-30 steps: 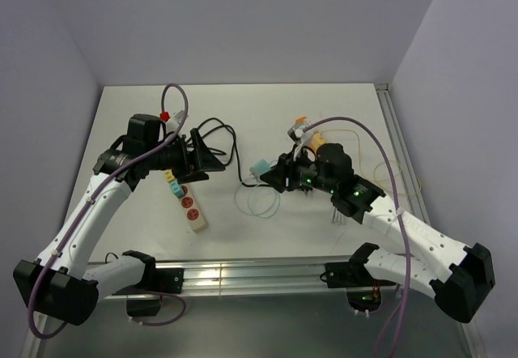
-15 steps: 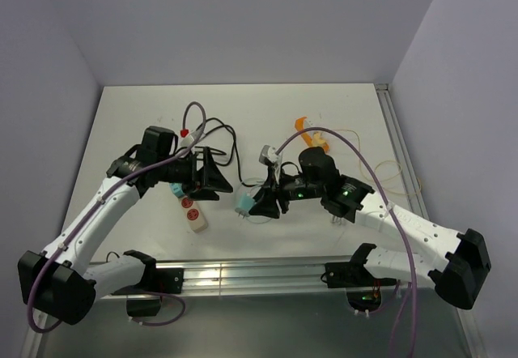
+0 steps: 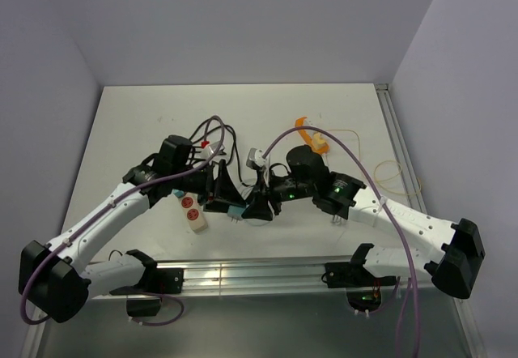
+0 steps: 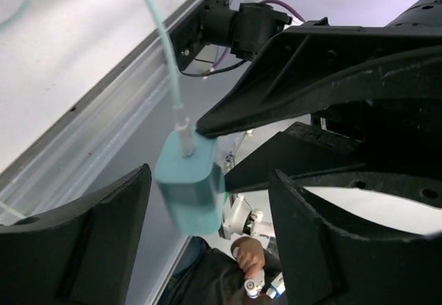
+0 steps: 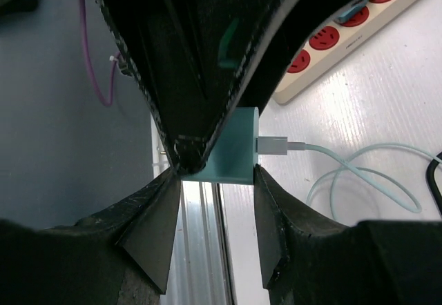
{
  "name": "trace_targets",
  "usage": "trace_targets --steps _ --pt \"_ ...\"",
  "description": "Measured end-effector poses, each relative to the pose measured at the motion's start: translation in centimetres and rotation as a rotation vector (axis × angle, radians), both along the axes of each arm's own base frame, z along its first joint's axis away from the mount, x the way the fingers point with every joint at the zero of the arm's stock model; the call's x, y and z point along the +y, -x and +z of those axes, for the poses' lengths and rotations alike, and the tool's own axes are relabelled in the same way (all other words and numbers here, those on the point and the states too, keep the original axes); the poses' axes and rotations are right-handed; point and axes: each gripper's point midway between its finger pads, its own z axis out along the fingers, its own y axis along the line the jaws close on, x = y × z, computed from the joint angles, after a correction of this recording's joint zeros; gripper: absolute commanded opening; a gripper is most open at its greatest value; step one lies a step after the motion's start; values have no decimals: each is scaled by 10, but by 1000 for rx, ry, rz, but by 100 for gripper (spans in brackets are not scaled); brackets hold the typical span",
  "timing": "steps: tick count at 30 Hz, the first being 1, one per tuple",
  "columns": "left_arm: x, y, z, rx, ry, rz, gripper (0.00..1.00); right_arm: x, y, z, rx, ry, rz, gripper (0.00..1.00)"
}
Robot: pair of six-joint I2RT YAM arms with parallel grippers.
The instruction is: Insert the plug
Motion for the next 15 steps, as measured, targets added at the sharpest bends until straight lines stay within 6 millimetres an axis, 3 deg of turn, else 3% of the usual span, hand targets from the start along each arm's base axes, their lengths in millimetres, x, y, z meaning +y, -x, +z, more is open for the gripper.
trace_targets --steps 3,6,7,8,10,11,12,13,14,15 --pt "-6 4 2 9 12 -18 64 2 1 0 -7 4 1 0" --pt "-10 6 0 13 6 -23 37 2 1 0 -8 10 -6 0" --pt "-9 4 -3 17 -8 -11 21 1 1 1 -10 8 -9 0" --pt "-9 4 -5 33 -17 -2 12 0 1 2 -15 7 -15 0" --pt "-11 3 -6 28 -18 -4 0 0 -3 3 -22 7 -35 18" --pt "-11 3 -7 25 -24 -3 0 1 -5 4 -25 3 -46 27" --pt "-11 2 -8 22 -29 2 0 1 -7 4 -31 4 -55 44" --pt "-11 0 -9 20 -35 12 0 0 -8 2 -18 11 -75 52" --pt "-12 -4 -10 10 -44 29 0 0 -13 2 -18 13 -105 67" --pt "-12 -6 -10 3 -51 40 0 0 -16 2 -10 16 -137 73"
